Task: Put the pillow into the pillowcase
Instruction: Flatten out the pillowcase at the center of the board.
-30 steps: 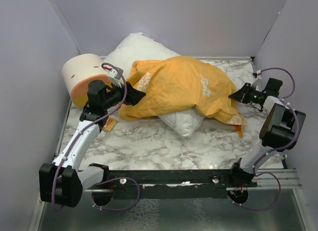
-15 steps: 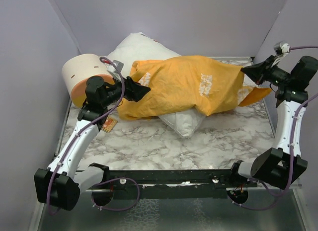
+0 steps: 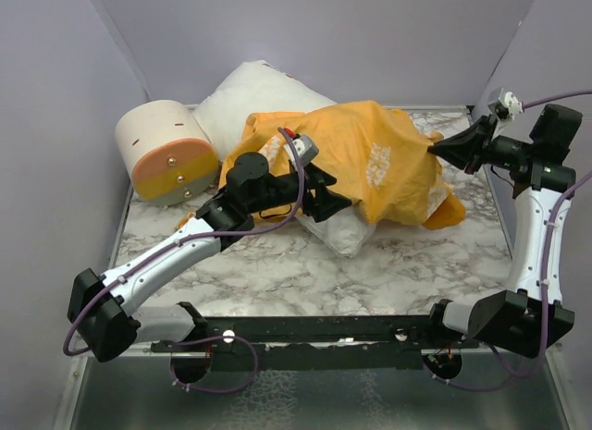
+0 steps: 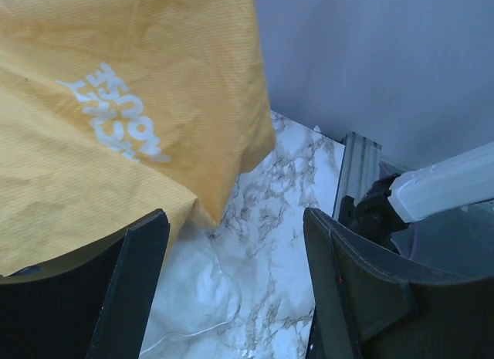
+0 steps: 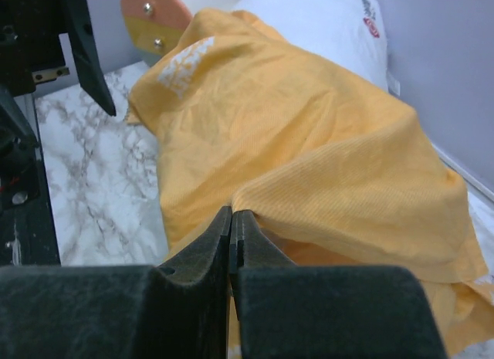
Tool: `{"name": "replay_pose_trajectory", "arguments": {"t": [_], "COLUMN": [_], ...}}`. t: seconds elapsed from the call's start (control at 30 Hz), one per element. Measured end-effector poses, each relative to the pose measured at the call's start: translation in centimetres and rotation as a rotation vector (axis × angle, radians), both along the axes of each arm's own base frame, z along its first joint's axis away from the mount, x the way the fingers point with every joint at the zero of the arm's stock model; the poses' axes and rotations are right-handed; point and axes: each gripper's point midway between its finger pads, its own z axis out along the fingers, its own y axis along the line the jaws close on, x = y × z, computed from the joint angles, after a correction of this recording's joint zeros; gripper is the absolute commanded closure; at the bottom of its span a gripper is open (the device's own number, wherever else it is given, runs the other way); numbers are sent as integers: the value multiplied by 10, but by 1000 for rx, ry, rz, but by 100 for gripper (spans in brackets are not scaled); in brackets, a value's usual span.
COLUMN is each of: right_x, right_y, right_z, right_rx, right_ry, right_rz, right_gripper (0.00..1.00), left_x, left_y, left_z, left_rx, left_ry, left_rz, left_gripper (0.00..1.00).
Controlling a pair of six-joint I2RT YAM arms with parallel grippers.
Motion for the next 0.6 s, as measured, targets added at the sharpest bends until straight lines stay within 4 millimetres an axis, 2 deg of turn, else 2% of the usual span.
{"name": "replay_pose_trajectory", "arguments": {"t": [0.13, 0.27, 0.33, 0.4, 0.47, 0.6], "right_x": [-8, -20, -26, -32, -38, -43], "right_y": [11, 15, 16, 17, 19, 20], "right_z": [-27, -74, -97, -112, -119, -113], "right_rx": [-60, -110, -114, -109, -107, -125], "right_ry": [-11, 36, 86, 125, 140, 95], "right_rz": [44, 65, 66, 68, 70, 70], "right_gripper": [97, 97, 97, 97, 97, 97], "left_x": [4, 11, 6, -7, -25, -53], "left_y": [-9, -22, -32, -45, -59, -74], "left_z": [-21, -57, -71, -80, -90, -113], "left_rx": [-29, -30, -33, -43, -61, -90], "left_ry": [71, 201, 252, 287, 318, 411], "left_rz": [11, 43, 56, 49, 43, 74], "left_gripper": [28, 27, 27, 27, 27, 27]}}
